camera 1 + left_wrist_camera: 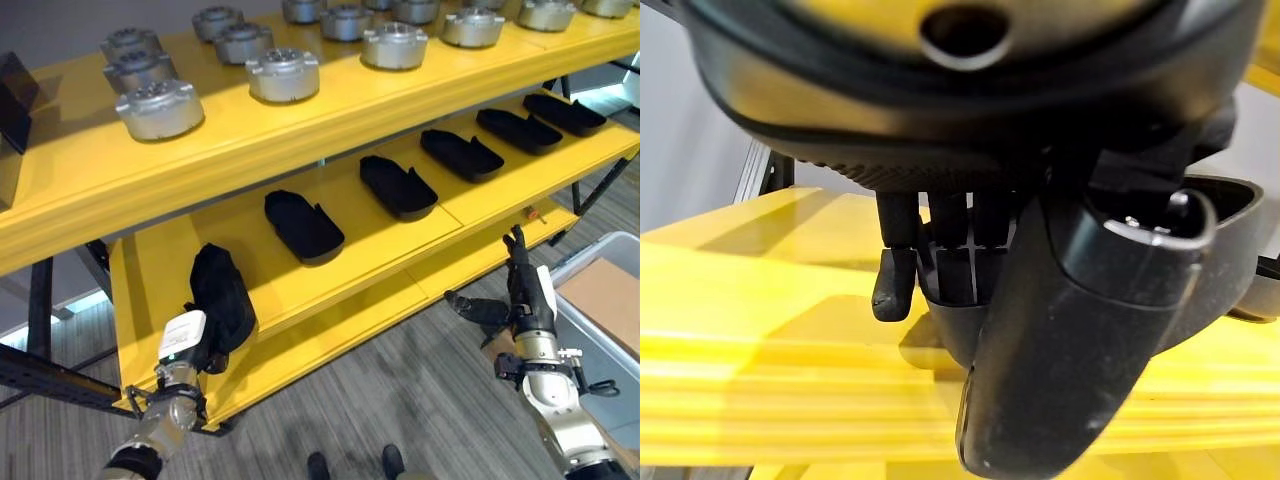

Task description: Move parts from the plastic box to the shelf.

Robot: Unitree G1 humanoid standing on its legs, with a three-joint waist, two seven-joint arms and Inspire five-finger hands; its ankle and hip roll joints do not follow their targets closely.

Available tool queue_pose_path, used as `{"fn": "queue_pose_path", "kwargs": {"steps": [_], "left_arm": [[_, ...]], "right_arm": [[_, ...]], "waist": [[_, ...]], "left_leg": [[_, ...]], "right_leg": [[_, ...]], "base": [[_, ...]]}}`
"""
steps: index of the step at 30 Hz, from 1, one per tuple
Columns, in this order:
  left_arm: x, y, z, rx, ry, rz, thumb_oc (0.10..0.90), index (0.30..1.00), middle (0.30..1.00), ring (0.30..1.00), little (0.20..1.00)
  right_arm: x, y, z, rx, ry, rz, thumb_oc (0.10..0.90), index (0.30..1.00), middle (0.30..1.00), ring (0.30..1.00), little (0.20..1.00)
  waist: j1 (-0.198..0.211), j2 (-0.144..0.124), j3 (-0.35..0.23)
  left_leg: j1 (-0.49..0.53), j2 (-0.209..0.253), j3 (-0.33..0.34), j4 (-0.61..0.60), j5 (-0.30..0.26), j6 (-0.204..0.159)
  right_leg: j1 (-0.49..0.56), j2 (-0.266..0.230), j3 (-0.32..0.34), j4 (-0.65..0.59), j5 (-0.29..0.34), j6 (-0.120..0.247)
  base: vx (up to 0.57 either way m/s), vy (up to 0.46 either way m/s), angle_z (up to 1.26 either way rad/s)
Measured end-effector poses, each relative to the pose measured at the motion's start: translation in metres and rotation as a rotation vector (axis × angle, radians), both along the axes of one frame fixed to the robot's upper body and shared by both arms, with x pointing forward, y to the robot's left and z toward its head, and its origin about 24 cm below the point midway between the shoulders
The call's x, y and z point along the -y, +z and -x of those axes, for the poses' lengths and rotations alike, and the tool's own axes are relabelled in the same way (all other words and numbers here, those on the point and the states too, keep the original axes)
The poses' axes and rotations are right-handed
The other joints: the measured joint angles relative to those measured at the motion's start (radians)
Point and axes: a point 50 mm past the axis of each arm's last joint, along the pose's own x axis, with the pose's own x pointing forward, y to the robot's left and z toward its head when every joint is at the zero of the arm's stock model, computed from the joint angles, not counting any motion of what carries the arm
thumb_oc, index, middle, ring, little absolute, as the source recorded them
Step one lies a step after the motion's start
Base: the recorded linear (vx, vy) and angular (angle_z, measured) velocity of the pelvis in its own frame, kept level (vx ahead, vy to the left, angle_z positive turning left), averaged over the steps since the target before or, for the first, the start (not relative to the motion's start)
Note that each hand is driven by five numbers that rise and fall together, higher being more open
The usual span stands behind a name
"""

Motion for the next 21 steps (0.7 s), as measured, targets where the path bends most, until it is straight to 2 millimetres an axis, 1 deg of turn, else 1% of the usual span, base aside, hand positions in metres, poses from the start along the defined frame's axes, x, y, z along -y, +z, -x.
{"fn": "queue_pose_path", "kwargs": {"steps": [2, 4, 5, 6, 7, 8, 12, 14, 15, 16, 17, 18, 19, 20, 21], "left_arm": [[-0.002, 0.005, -0.008, 0.02, 0.026, 0.021, 0.4, 0.3, 0.3, 0.3, 0.3], [-0.002, 0.012, -0.015, 0.049, 0.034, 0.045, 0.4, 0.3, 0.3, 0.3, 0.3], [-0.001, 0.015, -0.018, 0.059, 0.028, 0.047, 0.4, 0.3, 0.3, 0.3, 0.3], [0.0, 0.017, -0.021, 0.068, 0.028, 0.053, 0.4, 0.3, 0.3, 0.3, 0.3], [0.0, 0.021, -0.024, 0.083, 0.032, 0.07, 0.4, 0.3, 0.3, 0.3, 0.3], [0.001, 0.025, -0.029, 0.093, 0.028, 0.081, 0.4, 0.3, 0.3, 0.3, 0.3], [0.001, 0.039, -0.041, 0.127, 0.023, 0.107, 0.4, 0.3, 0.3, 0.3, 0.3], [-0.001, 0.044, -0.044, 0.141, 0.022, 0.1, 0.4, 0.3, 0.3, 0.3, 0.3], [-0.005, 0.053, -0.05, 0.163, 0.019, 0.083, 0.4, 0.3, 0.3, 0.3, 0.3], [-0.007, 0.058, -0.052, 0.174, 0.019, 0.075, 0.4, 0.3, 0.3, 0.3, 0.3], [-0.008, 0.059, -0.052, 0.178, 0.021, 0.069, 0.4, 0.3, 0.3, 0.3, 0.3], [-0.01, 0.061, -0.053, 0.182, 0.025, 0.065, 0.4, 0.3, 0.3, 0.3, 0.3], [-0.009, 0.066, -0.057, 0.197, 0.027, 0.063, 0.4, 0.3, 0.3, 0.3, 0.3], [-0.009, 0.076, -0.064, 0.221, 0.024, 0.05, 0.4, 0.3, 0.3, 0.3, 0.3], [-0.015, 0.097, -0.073, 0.268, 0.012, 0.017, 0.4, 0.3, 0.3, 0.3, 0.3]], "right_arm": [[-0.001, 0.002, -0.002, 0.009, 0.007, 0.003, 0.9, 1.0, 1.0, 1.0, 1.0], [0.002, 0.004, -0.002, 0.009, 0.008, 0.023, 0.9, 1.0, 1.0, 1.0, 1.0], [0.004, 0.005, -0.002, 0.011, 0.007, 0.031, 0.9, 1.0, 1.0, 1.0, 1.0], [0.005, 0.006, -0.002, 0.011, 0.008, 0.037, 0.9, 1.0, 1.0, 1.0, 1.0], [0.004, 0.007, -0.002, 0.015, 0.009, 0.036, 0.9, 1.0, 1.0, 1.0, 1.0], [0.004, 0.008, -0.003, 0.018, 0.01, 0.037, 0.9, 1.0, 1.0, 1.0, 1.0], [0.004, 0.01, -0.005, 0.028, 0.015, 0.037, 0.9, 1.0, 1.0, 1.0, 1.0], [0.003, 0.009, -0.004, 0.025, 0.019, 0.038, 0.9, 1.0, 1.0, 1.0, 1.0], [0.003, 0.01, -0.004, 0.027, 0.019, 0.038, 0.9, 1.0, 1.0, 1.0, 1.0], [0.003, 0.01, -0.005, 0.03, 0.02, 0.039, 0.9, 1.0, 1.0, 1.0, 1.0], [0.003, 0.011, -0.005, 0.032, 0.021, 0.04, 0.9, 1.0, 1.0, 1.0, 1.0], [0.003, 0.011, -0.005, 0.036, 0.023, 0.041, 0.9, 1.0, 1.0, 1.0, 1.0], [0.004, 0.013, -0.005, 0.044, 0.021, 0.045, 0.9, 1.0, 1.0, 1.0, 1.0], [0.004, 0.013, -0.005, 0.047, 0.019, 0.038, 0.9, 1.0, 1.0, 1.0, 1.0], [0.0, 0.009, -0.004, 0.044, 0.024, 0.014, 0.9, 1.0, 1.0, 1.0, 1.0]], "waist": [[-0.004, -0.006, 0.036], [-0.006, -0.006, 0.069], [-0.006, -0.004, 0.081], [-0.005, -0.013, 0.09], [-0.006, -0.007, 0.093], [-0.006, -0.012, 0.107], [-0.005, -0.014, 0.143], [-0.005, -0.021, 0.154], [-0.009, -0.042, 0.166], [-0.012, -0.052, 0.173], [-0.013, -0.051, 0.174], [-0.01, -0.037, 0.175], [-0.002, -0.018, 0.188], [0.0, -0.023, 0.199], [-0.019, -0.107, 0.199]], "left_leg": [[0.0, 0.001, 0.006, 0.0, 0.001, -0.001], [-0.004, 0.005, 0.03, 0.0, 0.001, -0.001], [-0.005, 0.004, 0.031, 0.0, 0.001, -0.001], [-0.016, 0.004, 0.038, 0.0, 0.001, -0.001], [-0.027, 0.004, 0.049, 0.0, 0.001, -0.001], [-0.033, 0.004, 0.057, 0.0, 0.001, -0.001], [-0.05, 0.003, 0.081, 0.0, 0.001, -0.001], [-0.053, 0.003, 0.081, 0.0, -0.001, -0.003], [-0.069, -0.001, 0.085, 0.023, -0.013, -0.011], [-0.098, 0.002, 0.091, 0.074, -0.031, -0.005], [-0.12, 0.012, 0.096, 0.102, -0.047, -0.004], [-0.118, 0.019, 0.105, 0.09, -0.047, -0.006], [-0.138, 0.042, 0.104, 0.078, -0.05, -0.011], [-0.159, 0.052, 0.098, 0.076, -0.075, -0.055], [-0.174, -0.003, 0.113, 0.128, -0.092, -0.056]], "right_leg": [[-0.001, -0.001, 0.002, 0.0, 0.003, 0.002], [-0.004, -0.006, 0.0, 0.0, 0.004, 0.003], [-0.005, -0.007, 0.0, 0.0, 0.005, 0.004], [-0.021, -0.009, 0.001, 0.003, 0.005, 0.004], [-0.038, -0.012, 0.002, 0.012, 0.004, 0.004], [-0.048, -0.015, 0.004, 0.018, 0.004, 0.004], [-0.073, -0.017, 0.02, 0.035, 0.005, 0.005], [-0.076, -0.018, 0.023, 0.034, 0.005, 0.005], [-0.088, -0.027, 0.022, 0.028, 0.005, 0.006], [-0.096, -0.031, 0.023, 0.03, 0.009, 0.013], [-0.101, -0.028, 0.025, 0.037, 0.011, 0.015], [-0.104, -0.018, 0.023, 0.041, 0.002, 0.033], [-0.128, 0.006, 0.013, 0.102, -0.012, 0.036], [-0.166, 0.027, 0.003, 0.214, -0.055, 0.007], [-0.16, -0.041, 0.005, 0.208, -0.112, -0.012]], "base": [[-0.02, 0.085, -0.03], [-0.03, 0.07, 0.06], [-0.04, 0.08, 0.07], [-0.03, 0.064, 0.04], [-0.04, 0.075, 0.04], [-0.03, 0.063, 0.04], [-0.01, 0.02, 0.01], [0.0, 0.0, 0.0], [0.0, 0.0, 0.0], [-0.01, -0.011, -0.04], [-0.01, -0.016, -0.15], [-0.01, -0.017, -0.16], [0.0, -0.023, -0.03], [0.01, -0.018, 0.36], [0.01, -0.015, 0.42]]}}
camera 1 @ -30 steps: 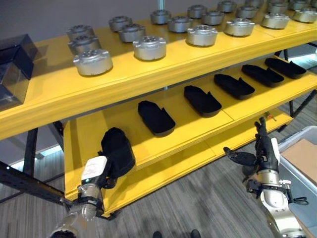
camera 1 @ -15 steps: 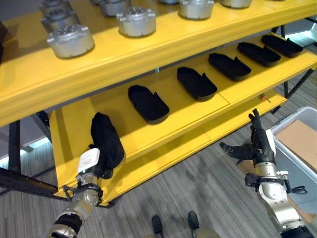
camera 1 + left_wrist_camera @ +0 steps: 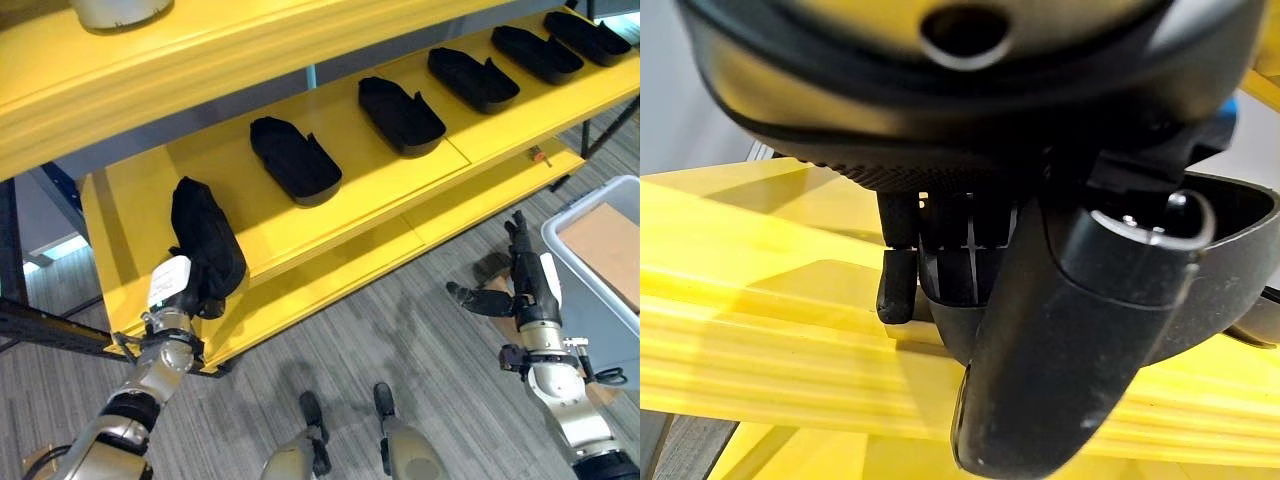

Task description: Move parts from the plastic box to the shelf.

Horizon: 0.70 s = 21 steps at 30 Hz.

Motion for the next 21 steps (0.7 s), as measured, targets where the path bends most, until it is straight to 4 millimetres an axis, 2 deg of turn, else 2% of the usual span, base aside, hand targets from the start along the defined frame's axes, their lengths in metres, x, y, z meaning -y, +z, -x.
{"fn": "queue_pose_path", "kwargs": {"steps": [1, 2, 3, 4, 6, 8, 11, 14, 21], "left_arm": [[-0.001, 0.009, -0.003, 0.031, 0.002, -0.009, 0.4, 0.3, 0.3, 0.3, 0.3], [-0.003, 0.008, -0.003, 0.029, 0.022, -0.012, 0.4, 0.3, 0.3, 0.3, 0.3], [-0.005, 0.006, 0.0, 0.015, 0.033, -0.014, 0.4, 0.3, 0.3, 0.3, 0.3], [-0.008, 0.009, -0.001, 0.006, 0.035, -0.033, 0.4, 0.3, 0.3, 0.3, 0.3], [-0.013, 0.01, 0.001, -0.009, 0.048, -0.07, 0.4, 0.3, 0.3, 0.3, 0.3], [-0.021, 0.007, 0.005, -0.056, 0.085, -0.093, 0.4, 0.3, 0.3, 0.3, 0.3], [-0.031, 0.001, 0.013, -0.11, 0.118, -0.124, 0.4, 0.3, 0.3, 0.3, 0.3], [-0.034, -0.003, 0.019, -0.135, 0.135, -0.112, 0.4, 0.3, 0.3, 0.3, 0.3], [-0.053, -0.014, 0.041, -0.177, 0.223, -0.106, 0.4, 0.3, 0.3, 0.3, 0.3]], "right_arm": [[-0.002, 0.004, -0.004, 0.014, 0.012, 0.004, 0.9, 1.0, 1.0, 1.0, 1.0], [-0.003, 0.007, -0.006, 0.023, 0.021, 0.009, 0.9, 1.0, 1.0, 1.0, 1.0], [-0.002, 0.011, -0.007, 0.035, 0.027, 0.023, 0.9, 1.0, 1.0, 1.0, 1.0], [-0.003, 0.012, -0.007, 0.043, 0.026, 0.012, 0.9, 1.0, 1.0, 1.0, 1.0], [-0.003, 0.012, -0.006, 0.043, 0.031, 0.016, 0.9, 1.0, 1.0, 1.0, 1.0], [-0.002, 0.007, -0.002, 0.019, 0.03, 0.017, 0.9, 1.0, 1.0, 1.0, 1.0], [0.0, 0.004, 0.0, 0.0, 0.032, 0.019, 0.9, 1.0, 1.0, 1.0, 1.0], [0.002, 0.003, 0.0, -0.014, 0.024, 0.022, 0.9, 1.0, 1.0, 1.0, 1.0], [0.011, 0.001, 0.003, -0.045, 0.008, 0.029, 0.9, 1.0, 1.0, 1.0, 1.0]], "waist": [[0.001, -0.023, 0.024], [0.002, -0.011, 0.023], [-0.002, 0.026, 0.021], [-0.016, 0.007, 0.03], [-0.026, 0.005, 0.031], [-0.035, 0.006, 0.031], [-0.035, 0.023, 0.029], [-0.033, 0.038, 0.028], [-0.023, 0.063, 0.03]], "left_leg": [[-0.018, -0.004, -0.004, 0.127, -0.022, 0.05], [0.013, 0.018, -0.01, 0.196, -0.062, 0.047], [0.092, 0.039, -0.025, 0.117, -0.086, 0.053], [0.121, 0.014, -0.019, 0.059, -0.065, 0.051], [0.138, 0.008, -0.007, 0.023, -0.024, 0.057], [0.161, 0.003, -0.006, -0.001, -0.01, 0.054], [0.187, 0.012, -0.007, -0.027, 0.008, 0.037], [0.212, 0.018, -0.01, -0.052, 0.026, 0.04], [0.281, 0.029, -0.034, -0.092, 0.038, 0.032]], "right_leg": [[0.004, -0.01, -0.002, -0.024, 0.036, 0.007], [0.012, 0.003, -0.004, -0.053, 0.046, 0.019], [0.024, 0.03, -0.01, -0.064, 0.058, 0.035], [0.033, 0.012, -0.001, -0.082, 0.085, 0.037], [0.057, 0.009, -0.005, -0.127, 0.111, 0.03], [0.089, 0.007, -0.006, -0.17, 0.152, 0.025], [0.11, 0.022, -0.007, -0.19, 0.17, 0.009], [0.132, 0.034, -0.018, -0.207, 0.183, -0.008], [0.193, 0.049, -0.037, -0.207, 0.158, -0.018]], "base": [[0.02, -0.016, 0.24], [0.04, -0.019, -0.17], [0.05, -0.019, -0.12], [0.07, -0.016, 0.03], [0.07, -0.006, 0.04], [0.08, 0.005, -0.05], [0.08, 0.009, -0.04], [0.06, -0.008, 0.02], [0.1, -0.008, 0.08]]}}
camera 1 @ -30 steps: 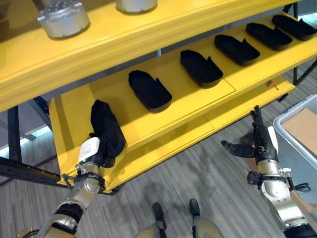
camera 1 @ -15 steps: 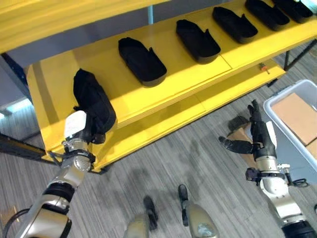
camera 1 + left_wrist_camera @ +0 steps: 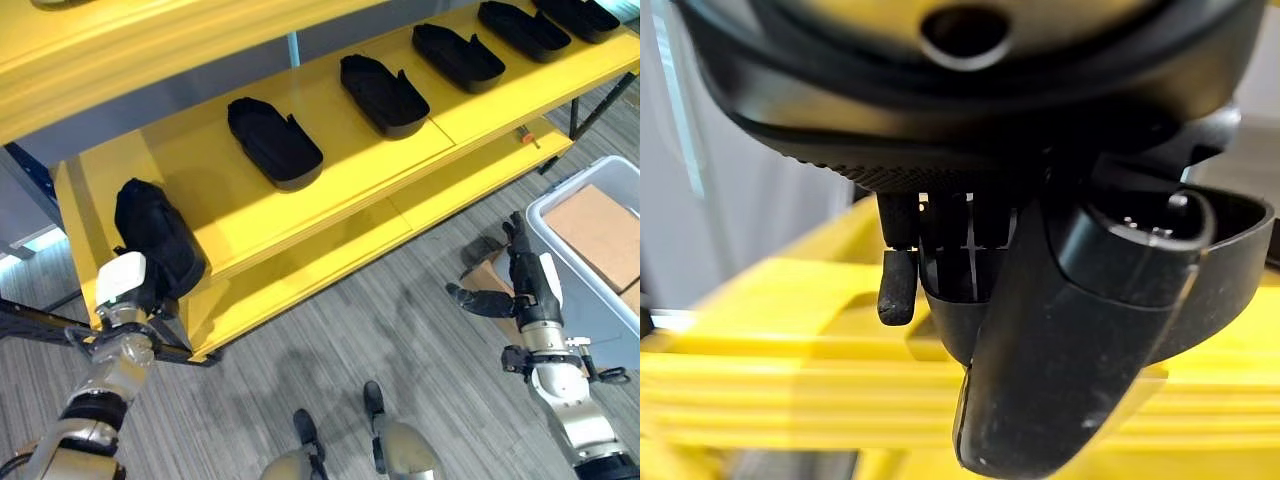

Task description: Move parts from the plastic box to the shelf.

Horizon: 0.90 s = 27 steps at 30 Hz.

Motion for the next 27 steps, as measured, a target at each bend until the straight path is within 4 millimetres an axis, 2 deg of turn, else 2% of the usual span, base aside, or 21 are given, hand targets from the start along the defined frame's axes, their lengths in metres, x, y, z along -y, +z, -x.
{"fn": "queue_pose_path", "kwargs": {"steps": [2, 8, 13, 20, 22, 23, 24, 27], "left_arm": [[-0.009, 0.003, 0.005, -0.013, 0.029, -0.03, 0.4, 0.3, 0.3, 0.3, 0.3], [-0.037, 0.021, 0.019, -0.023, 0.104, -0.109, 0.4, 0.3, 0.3, 0.3, 0.3], [-0.041, 0.028, 0.016, -0.035, 0.117, -0.101, 0.4, 0.3, 0.3, 0.3, 0.3], [-0.037, 0.039, 0.007, 0.001, 0.08, -0.1, 0.4, 0.3, 0.3, 0.3, 0.3], [-0.036, 0.04, 0.007, -0.002, 0.07, -0.098, 0.4, 0.3, 0.3, 0.3, 0.3], [-0.035, 0.04, 0.006, -0.006, 0.053, -0.094, 0.4, 0.3, 0.3, 0.3, 0.3], [-0.035, 0.035, 0.01, -0.026, 0.045, -0.094, 0.4, 0.3, 0.3, 0.3, 0.3], [-0.03, 0.03, 0.009, -0.047, 0.012, -0.099, 0.4, 0.3, 0.3, 0.3, 0.3]], "right_arm": [[0.002, -0.003, 0.002, -0.017, -0.006, 0.001, 0.9, 1.0, 1.0, 1.0, 1.0], [0.002, -0.006, 0.003, -0.045, 0.0, 0.003, 0.9, 1.0, 1.0, 1.0, 1.0], [0.001, -0.005, 0.003, -0.048, 0.01, 0.004, 0.9, 1.0, 1.0, 1.0, 1.0], [-0.001, -0.002, 0.003, -0.036, 0.018, 0.002, 0.9, 1.0, 1.0, 1.0, 1.0], [-0.003, -0.001, 0.003, -0.033, 0.022, -0.002, 0.9, 1.0, 1.0, 1.0, 1.0], [-0.004, -0.002, 0.003, -0.035, 0.023, -0.005, 0.9, 1.0, 1.0, 1.0, 1.0], [-0.005, -0.004, 0.003, -0.047, 0.027, -0.007, 0.9, 1.0, 1.0, 1.0, 1.0], [-0.003, -0.011, 0.01, -0.081, 0.02, -0.003, 0.9, 1.0, 1.0, 1.0, 1.0]], "waist": [[0.016, 0.002, -0.001], [0.019, 0.003, -0.001], [0.015, 0.004, -0.002], [0.021, 0.004, -0.002], [0.03, 0.004, -0.002], [0.048, 0.005, -0.002], [0.059, -0.006, -0.004], [0.044, -0.005, -0.004]], "left_leg": [[0.016, 0.0, 0.001, -0.008, 0.0, 0.0], [0.022, -0.006, -0.001, -0.01, 0.001, 0.0], [0.023, -0.008, 0.0, -0.01, 0.002, 0.0], [0.019, -0.009, 0.005, -0.007, 0.001, 0.001], [0.018, 0.0, 0.023, 0.005, -0.004, 0.005], [0.022, 0.011, 0.039, 0.023, -0.022, 0.004], [0.049, 0.004, 0.059, 0.033, -0.041, -0.004], [0.044, 0.009, 0.034, 0.08, -0.058, -0.023]], "right_leg": [[0.011, 0.0, -0.001, 0.0, -0.005, 0.0], [0.018, -0.006, -0.001, 0.0, -0.006, 0.002], [0.019, -0.007, 0.0, 0.0, -0.006, 0.002], [0.001, 0.0, -0.009, 0.032, -0.015, 0.009], [-0.027, -0.001, -0.049, 0.082, -0.026, 0.015], [-0.066, -0.004, -0.099, 0.159, -0.047, 0.025], [-0.055, -0.024, -0.139, 0.175, -0.085, 0.014], [-0.023, -0.016, -0.135, 0.171, -0.093, 0.001]], "base": [[0.07, 0.015, 0.0], [0.05, 0.027, 0.03], [0.02, 0.038, 0.0], [-0.01, 0.006, -0.02], [0.16, -0.028, -0.23], [0.35, -0.129, -0.51], [0.21, -0.154, -0.43], [0.19, -0.119, 0.13]]}}
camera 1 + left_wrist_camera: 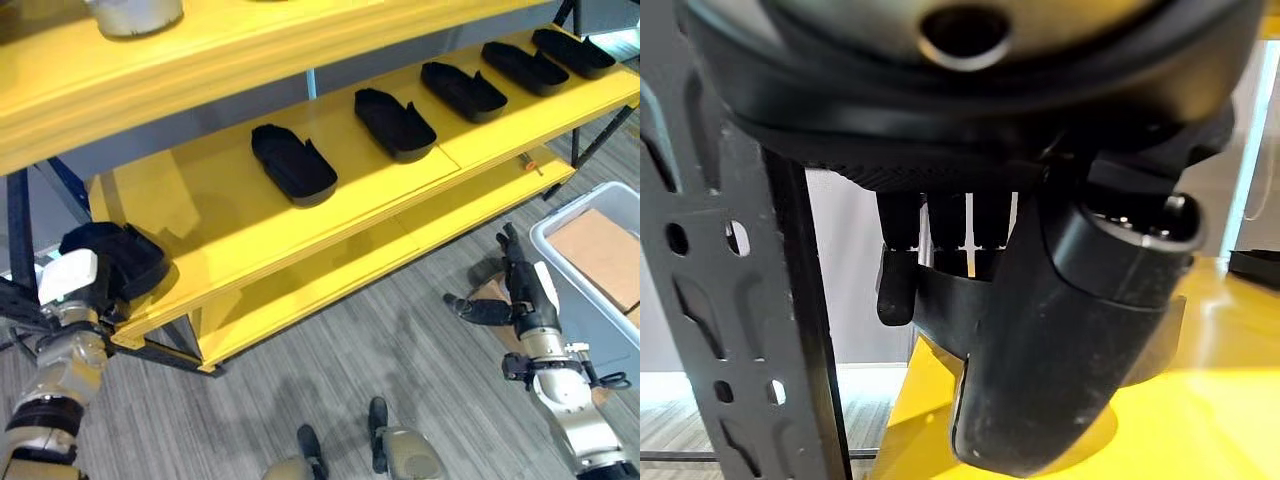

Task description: Move parts from the plastic box to the shelf.

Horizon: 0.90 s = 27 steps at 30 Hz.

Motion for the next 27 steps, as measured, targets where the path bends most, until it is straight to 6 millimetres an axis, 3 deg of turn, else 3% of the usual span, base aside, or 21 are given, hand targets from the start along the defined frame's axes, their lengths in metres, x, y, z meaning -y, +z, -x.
{"fn": "queue_pose_path", "kwargs": {"steps": [5, 8, 9, 11, 12, 15, 16, 17, 19, 21, 22, 23, 24, 25, 26, 27], "left_arm": [[0.006, -0.005, -0.005, -0.024, -0.033, -0.01, 0.4, 0.3, 0.3, 0.3, 0.3], [0.009, -0.014, -0.005, -0.029, -0.027, -0.005, 0.4, 0.3, 0.3, 0.3, 0.3], [0.011, -0.016, -0.006, -0.032, -0.028, -0.008, 0.4, 0.3, 0.3, 0.3, 0.3], [0.016, -0.023, -0.006, -0.057, -0.051, -0.011, 0.4, 0.3, 0.3, 0.3, 0.3], [0.019, -0.026, -0.006, -0.073, -0.063, -0.016, 0.4, 0.3, 0.3, 0.3, 0.3], [0.021, -0.027, -0.006, -0.079, -0.076, -0.036, 0.4, 0.3, 0.3, 0.3, 0.3], [0.023, -0.027, -0.007, -0.074, -0.082, -0.039, 0.4, 0.3, 0.3, 0.3, 0.3], [0.025, -0.027, -0.008, -0.067, -0.093, -0.041, 0.4, 0.3, 0.3, 0.3, 0.3], [0.029, -0.029, -0.01, -0.063, -0.102, -0.038, 0.4, 0.3, 0.3, 0.3, 0.3], [0.032, -0.037, -0.007, -0.079, -0.104, -0.024, 0.4, 0.3, 0.3, 0.3, 0.3], [0.034, -0.039, -0.007, -0.091, -0.115, -0.027, 0.4, 0.3, 0.3, 0.3, 0.3], [0.036, -0.038, -0.008, -0.088, -0.122, -0.027, 0.4, 0.3, 0.3, 0.3, 0.3], [0.037, -0.038, -0.008, -0.09, -0.134, -0.037, 0.4, 0.3, 0.3, 0.3, 0.3], [0.038, -0.038, -0.009, -0.091, -0.143, -0.043, 0.4, 0.3, 0.3, 0.3, 0.3], [0.038, -0.039, -0.007, -0.095, -0.153, -0.043, 0.4, 0.3, 0.3, 0.3, 0.3], [0.036, -0.036, -0.009, -0.084, -0.146, -0.042, 0.4, 0.3, 0.3, 0.3, 0.3]], "right_arm": [[0.002, -0.006, 0.002, -0.026, -0.004, -0.003, 0.9, 1.0, 1.0, 1.0, 1.0], [-0.011, -0.005, -0.005, -0.021, 0.051, -0.004, 0.9, 1.0, 1.0, 1.0, 1.0], [-0.015, -0.005, -0.007, -0.021, 0.07, -0.004, 0.9, 1.0, 1.0, 1.0, 1.0], [-0.015, -0.003, -0.007, -0.014, 0.082, 0.002, 0.9, 1.0, 1.0, 1.0, 1.0], [-0.014, -0.002, -0.007, -0.015, 0.085, 0.008, 0.9, 1.0, 1.0, 1.0, 1.0], [-0.011, -0.001, -0.007, -0.016, 0.083, 0.017, 0.9, 1.0, 1.0, 1.0, 1.0], [-0.009, 0.0, -0.007, -0.011, 0.076, 0.017, 0.9, 1.0, 1.0, 1.0, 1.0], [-0.007, 0.001, -0.007, -0.01, 0.07, 0.018, 0.9, 1.0, 1.0, 1.0, 1.0], [-0.002, 0.0, -0.007, -0.02, 0.062, 0.023, 0.9, 1.0, 1.0, 1.0, 1.0], [0.001, -0.003, -0.007, -0.035, 0.055, 0.026, 0.9, 1.0, 1.0, 1.0, 1.0], [0.006, -0.003, -0.003, -0.039, 0.049, 0.025, 0.9, 1.0, 1.0, 1.0, 1.0], [0.009, -0.004, 0.001, -0.044, 0.04, 0.025, 0.9, 1.0, 1.0, 1.0, 1.0], [0.013, -0.007, 0.005, -0.059, 0.031, 0.027, 0.9, 1.0, 1.0, 1.0, 1.0], [0.015, -0.008, 0.009, -0.068, 0.029, 0.035, 0.9, 1.0, 1.0, 1.0, 1.0], [0.021, -0.004, 0.009, -0.079, 0.042, 0.077, 0.9, 1.0, 1.0, 1.0, 1.0], [0.018, -0.011, 0.013, -0.098, 0.036, 0.05, 0.9, 1.0, 1.0, 1.0, 1.0]], "waist": [[-0.011, 0.004, 0.0], [-0.022, 0.007, -0.003], [-0.025, -0.006, -0.008], [-0.018, -0.006, -0.01], [-0.014, 0.006, -0.016], [-0.029, 0.025, -0.028], [-0.035, 0.029, -0.03], [-0.032, 0.029, -0.03], [-0.027, 0.029, -0.03], [-0.017, 0.029, -0.029], [-0.015, 0.029, -0.029], [-0.017, 0.031, -0.03], [-0.03, 0.051, -0.042], [-0.042, 0.077, -0.052], [-0.064, 0.141, -0.05], [-0.065, 0.107, -0.053]], "left_leg": [[-0.003, 0.011, -0.01, 0.036, -0.014, 0.002], [-0.044, 0.04, -0.017, 0.161, -0.053, -0.056], [-0.118, 0.042, -0.043, 0.293, -0.054, -0.07], [-0.187, 0.04, -0.077, 0.408, -0.015, -0.109], [-0.208, 0.043, -0.096, 0.442, -0.003, -0.104], [-0.19, 0.059, -0.085, 0.359, -0.021, -0.068], [-0.173, 0.059, -0.089, 0.271, -0.019, -0.069], [-0.148, 0.061, -0.102, 0.14, -0.001, -0.08], [-0.153, 0.098, -0.19, -0.012, 0.067, -0.127], [-0.194, 0.164, -0.211, -0.015, 0.124, -0.127], [-0.219, 0.186, -0.166, 0.025, 0.127, -0.123], [-0.221, 0.178, -0.152, 0.046, 0.129, -0.119], [-0.213, 0.16, -0.149, 0.067, 0.125, -0.105], [-0.197, 0.145, -0.145, 0.06, 0.133, -0.093], [-0.142, 0.139, -0.128, 0.01, 0.124, -0.054], [-0.123, 0.094, -0.118, -0.032, 0.152, -0.033]], "right_leg": [[0.0, 0.011, -0.002, 0.037, -0.027, -0.019], [-0.047, 0.025, 0.01, 0.131, -0.098, -0.052], [-0.075, 0.012, 0.027, 0.175, -0.122, -0.072], [-0.082, -0.003, 0.045, 0.178, -0.123, -0.074], [-0.081, -0.002, 0.054, 0.177, -0.12, -0.077], [-0.084, 0.002, 0.061, 0.169, -0.116, -0.094], [-0.084, 0.002, 0.069, 0.151, -0.11, -0.097], [-0.083, 0.002, 0.089, 0.133, -0.1, -0.102], [-0.067, 0.014, 0.144, 0.108, -0.087, -0.118], [-0.026, 0.006, 0.168, 0.088, -0.087, -0.119], [0.005, -0.022, 0.164, 0.072, -0.087, -0.09], [0.024, -0.037, 0.158, 0.058, -0.085, -0.065], [0.047, -0.046, 0.157, 0.031, -0.082, -0.035], [0.053, -0.036, 0.159, 0.025, -0.078, 0.004], [0.061, -0.011, 0.161, 0.02, -0.085, 0.037], [0.053, -0.054, 0.16, 0.031, -0.086, 0.053]], "base": [[0.16, -0.129, 0.04], [0.12, -0.09, -0.05], [0.05, -0.023, -0.01], [0.06, 0.055, -0.12], [0.07, 0.153, -0.2], [0.08, 0.237, -0.12], [0.1, 0.2, -0.13], [0.11, 0.211, -0.13], [0.07, 0.169, -0.19], [0.04, 0.204, -0.31], [0.03, 0.227, -0.27], [0.03, 0.166, -0.19], [0.03, 0.139, -0.02], [0.02, 0.15, -0.04], [0.02, 0.2, 0.05], [0.0, 0.179, -0.03]]}}
